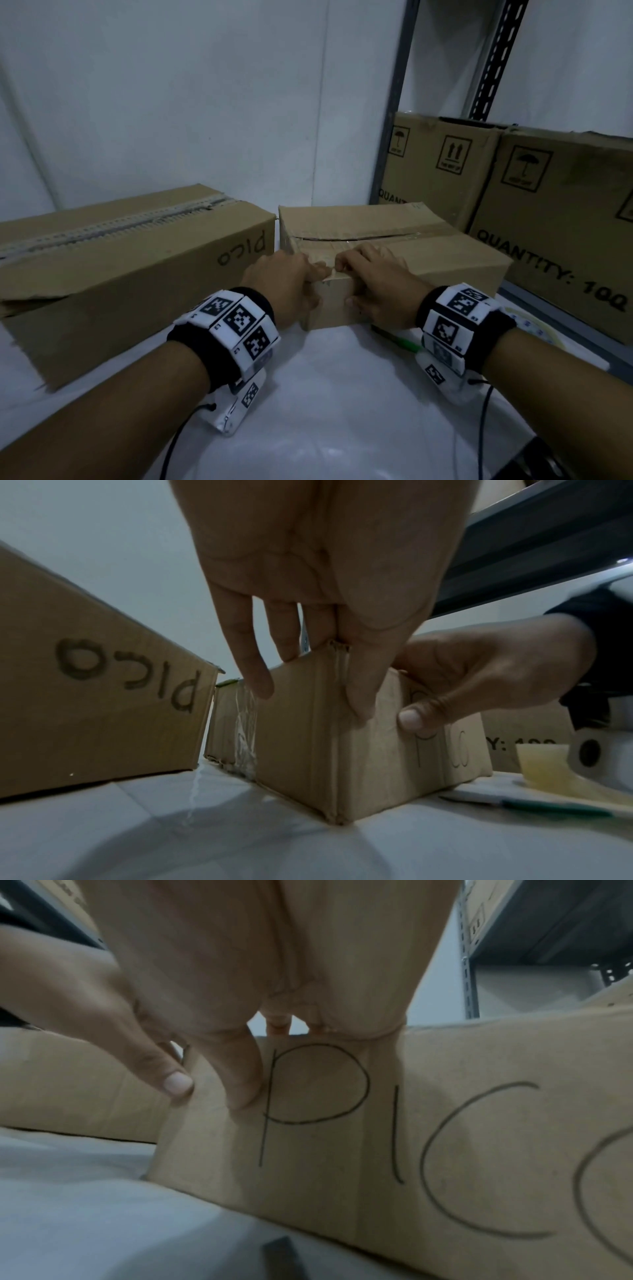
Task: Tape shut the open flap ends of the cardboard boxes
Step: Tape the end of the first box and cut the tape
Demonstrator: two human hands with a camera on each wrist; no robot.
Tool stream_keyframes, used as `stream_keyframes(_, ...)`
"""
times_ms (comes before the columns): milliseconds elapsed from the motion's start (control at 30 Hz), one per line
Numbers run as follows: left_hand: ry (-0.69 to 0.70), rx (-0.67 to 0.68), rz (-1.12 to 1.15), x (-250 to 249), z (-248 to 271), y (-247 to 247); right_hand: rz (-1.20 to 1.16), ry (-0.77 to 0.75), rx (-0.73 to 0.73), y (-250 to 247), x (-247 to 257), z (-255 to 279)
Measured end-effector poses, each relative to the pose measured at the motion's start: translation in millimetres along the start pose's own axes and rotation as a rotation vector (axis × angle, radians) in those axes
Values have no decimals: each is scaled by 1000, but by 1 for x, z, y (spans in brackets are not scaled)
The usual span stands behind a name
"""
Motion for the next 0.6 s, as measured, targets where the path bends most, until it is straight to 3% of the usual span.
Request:
stream_keyframes(267,-68,-72,41,0,-5,2,-43,18,12,-1,-2,1)
stream_keyframes(467,2,-78,23,-1,-3,0,-164,52,1,-1,-3,-1)
stream_keyframes(600,56,-37,-6,-2,0,-5,-124,77,-51,3,1,0)
Point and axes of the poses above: each hand's wrist, its own z-axis away from the middle knuckle, its own y-axis out of the palm, x = y × z, the point moved 3 cm from there along -z, towards the middle knuckle, and after that the axes turned 7 degrees about y, right-handed, at the moved point
